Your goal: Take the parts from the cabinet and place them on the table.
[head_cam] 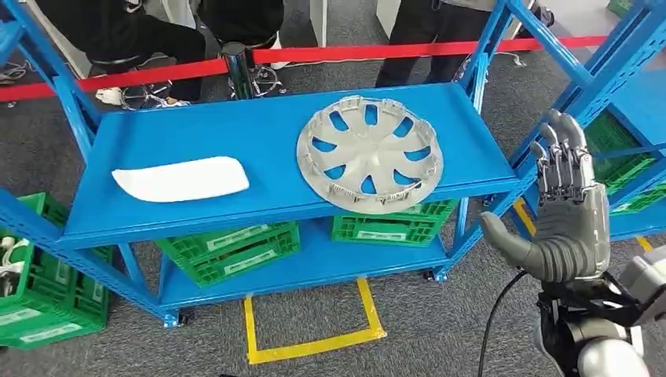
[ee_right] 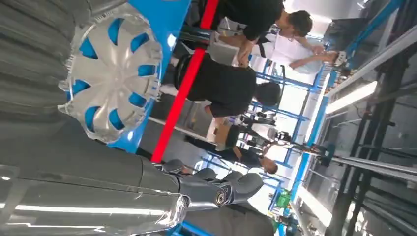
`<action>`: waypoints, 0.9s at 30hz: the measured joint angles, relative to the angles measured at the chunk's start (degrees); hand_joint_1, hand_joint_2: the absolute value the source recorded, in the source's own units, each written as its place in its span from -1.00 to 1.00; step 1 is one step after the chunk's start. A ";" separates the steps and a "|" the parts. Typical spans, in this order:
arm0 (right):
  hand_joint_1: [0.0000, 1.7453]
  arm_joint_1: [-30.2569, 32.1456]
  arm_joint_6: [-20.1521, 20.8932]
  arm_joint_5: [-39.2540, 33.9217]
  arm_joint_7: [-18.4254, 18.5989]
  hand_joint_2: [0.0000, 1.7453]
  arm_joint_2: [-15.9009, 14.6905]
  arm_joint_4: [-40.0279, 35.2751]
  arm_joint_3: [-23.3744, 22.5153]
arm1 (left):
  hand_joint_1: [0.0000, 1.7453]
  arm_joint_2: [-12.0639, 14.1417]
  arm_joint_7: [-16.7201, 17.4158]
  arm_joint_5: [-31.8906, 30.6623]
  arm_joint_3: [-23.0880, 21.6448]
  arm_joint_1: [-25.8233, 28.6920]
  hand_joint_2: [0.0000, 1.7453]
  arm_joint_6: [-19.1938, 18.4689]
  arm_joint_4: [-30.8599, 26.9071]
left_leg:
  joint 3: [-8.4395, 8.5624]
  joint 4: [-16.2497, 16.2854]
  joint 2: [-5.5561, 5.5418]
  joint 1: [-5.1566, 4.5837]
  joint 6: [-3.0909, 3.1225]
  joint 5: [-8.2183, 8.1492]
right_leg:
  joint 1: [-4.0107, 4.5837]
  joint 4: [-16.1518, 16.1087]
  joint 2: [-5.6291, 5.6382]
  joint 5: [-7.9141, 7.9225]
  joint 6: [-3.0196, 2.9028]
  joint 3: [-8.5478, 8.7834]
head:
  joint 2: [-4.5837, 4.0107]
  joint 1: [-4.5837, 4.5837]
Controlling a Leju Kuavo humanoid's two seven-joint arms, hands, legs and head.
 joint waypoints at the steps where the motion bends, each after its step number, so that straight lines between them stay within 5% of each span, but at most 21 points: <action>1: -1.00 0.01 0.00 0.00 0.00 1.00 -0.02 0.02 0.00 | -1.00 -0.04 0.02 0.15 0.00 -0.04 -1.00 0.00 0.00 | 0.75 -0.03 -0.09 -0.09 -0.09 -0.49 | 0.13 -5.04 0.03 3.51 -0.58 1.67 | 0.00 -0.02; 3: -1.00 0.26 -0.04 0.09 0.02 1.00 -0.07 0.09 0.04 | -1.00 -0.15 0.11 0.24 0.00 -0.31 -1.00 0.00 0.00 | 0.93 -0.22 -0.18 -0.16 -0.59 -1.11 | 0.76 -7.99 0.26 3.58 -1.41 3.12 | 0.00 -0.48; 4: -1.00 0.15 -0.09 0.18 0.04 1.00 -0.15 -0.07 0.00 | -1.00 -0.11 0.17 0.31 0.02 -0.31 -1.00 -0.02 0.00 | 0.68 -0.30 -0.31 0.09 -0.96 -1.05 | 0.91 -9.17 0.09 2.83 -1.66 3.67 | 0.00 -0.02; 8: -1.00 0.54 -0.18 0.70 0.04 1.00 -0.24 -0.17 0.02 | -1.00 -0.11 0.70 0.35 0.02 -0.28 -1.00 -0.17 0.00 | 0.99 0.04 -0.43 -0.03 -2.12 -2.09 | 0.50 -11.76 -0.17 2.47 -1.94 5.38 | 0.00 0.04; 12: -1.00 0.66 -0.20 0.68 0.04 1.00 -0.17 -0.15 0.07 | -1.00 0.00 0.72 0.33 0.02 -0.26 -1.00 -0.18 0.00 | -8.63 15.13 -0.65 0.52 -2.87 -7.05 | 0.33 -12.22 -0.43 1.47 -2.31 6.92 | 0.00 -1.09; 13: -1.00 0.77 -0.17 0.68 0.04 1.00 -0.15 -0.13 0.11 | -1.00 0.02 0.74 0.33 0.02 -0.15 -1.00 -0.17 0.00 | -10.05 16.21 -0.64 0.55 -3.02 -6.12 | 0.32 -12.21 -0.39 1.07 -2.27 7.42 | 0.00 -1.16; 14: -1.00 0.88 -0.18 0.70 0.04 1.00 -0.09 -0.11 0.13 | -1.00 0.04 0.76 0.33 0.02 -0.08 -1.00 -0.17 0.00 | -10.25 14.69 -0.60 0.59 -3.14 -3.51 | 0.27 -12.20 -0.32 0.58 -2.12 8.15 | 0.00 -1.27; 16: -1.00 0.91 -0.18 0.70 0.04 1.00 0.04 -0.11 0.13 | -1.00 0.07 0.90 0.33 0.02 -0.06 -1.00 -0.18 0.00 | -7.44 5.90 -0.49 0.79 -3.13 4.11 | 0.20 -12.16 -0.23 -0.63 -1.75 9.97 | 0.00 -1.66; 17: -1.00 0.91 -0.18 0.70 0.04 1.00 0.07 -0.11 0.13 | -1.00 0.09 0.89 0.33 0.02 -0.05 -1.00 -0.20 0.02 | -5.98 2.45 -0.48 0.81 -2.98 5.75 | 0.16 -12.15 -0.28 -1.31 -1.48 10.58 | 0.00 -1.84; 19: -1.00 0.89 -0.20 0.68 0.09 1.00 0.07 -0.13 0.09 | -1.00 0.11 0.92 0.33 0.02 -0.23 -1.00 -0.20 0.00 | -4.75 0.49 -0.34 0.53 -2.37 3.82 | 0.41 -11.83 -0.01 -1.77 -0.72 10.34 | 0.00 -2.14; 23: -1.00 1.03 -0.15 0.72 -0.13 1.00 0.04 -0.09 0.07 | -1.00 0.35 1.27 0.42 0.02 0.07 -1.00 -0.37 0.02 | -3.94 0.06 -0.44 0.82 -1.08 3.32 | 0.19 -11.61 -0.18 -2.93 0.31 10.78 | 0.00 -1.55; 24: -1.00 0.96 -0.07 0.81 -0.35 1.00 0.04 -0.09 0.04 | -1.00 0.44 1.25 0.42 0.02 -0.05 -1.00 -0.37 0.02 | -3.42 -0.02 -0.36 0.87 -0.63 3.00 | 0.17 -8.96 -0.07 -3.88 0.64 9.60 | 0.00 -1.29; 27: -1.00 1.25 0.26 0.85 -0.61 1.00 0.17 0.28 0.35 | -1.00 0.55 1.22 0.48 0.02 -0.20 -1.00 -0.37 0.02 | -2.63 -0.02 -0.23 0.82 -0.35 2.04 | -0.17 4.27 -0.06 -7.92 1.14 1.26 | 0.00 -0.39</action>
